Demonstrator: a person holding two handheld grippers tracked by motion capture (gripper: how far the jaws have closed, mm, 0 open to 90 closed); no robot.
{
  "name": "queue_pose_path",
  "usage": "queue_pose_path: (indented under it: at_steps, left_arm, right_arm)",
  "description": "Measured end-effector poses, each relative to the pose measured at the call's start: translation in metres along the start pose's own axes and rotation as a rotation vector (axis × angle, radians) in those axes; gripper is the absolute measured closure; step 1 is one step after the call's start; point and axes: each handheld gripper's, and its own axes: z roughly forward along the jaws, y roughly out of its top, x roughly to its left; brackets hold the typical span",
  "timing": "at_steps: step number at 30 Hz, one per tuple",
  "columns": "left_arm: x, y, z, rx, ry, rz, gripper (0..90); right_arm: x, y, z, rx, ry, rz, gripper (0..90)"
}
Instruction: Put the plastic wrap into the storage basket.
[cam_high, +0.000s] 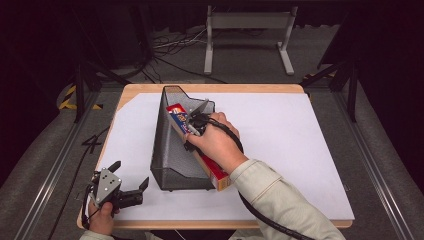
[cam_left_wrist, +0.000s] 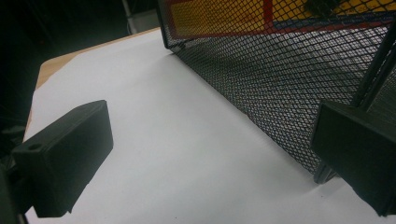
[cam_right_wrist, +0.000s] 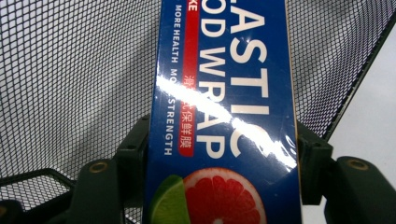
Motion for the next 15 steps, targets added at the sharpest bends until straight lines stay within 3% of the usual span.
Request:
queue_pose_path:
  at_steps: [15]
  left_arm:
    - [0.0, -0.0003, 0.0007, 0.003, -0.003, -0.001, 0.1]
  right_arm:
    - [-0.0028, 0.0075, 0.0091, 0.049, -0.019, 0.006, 38.1]
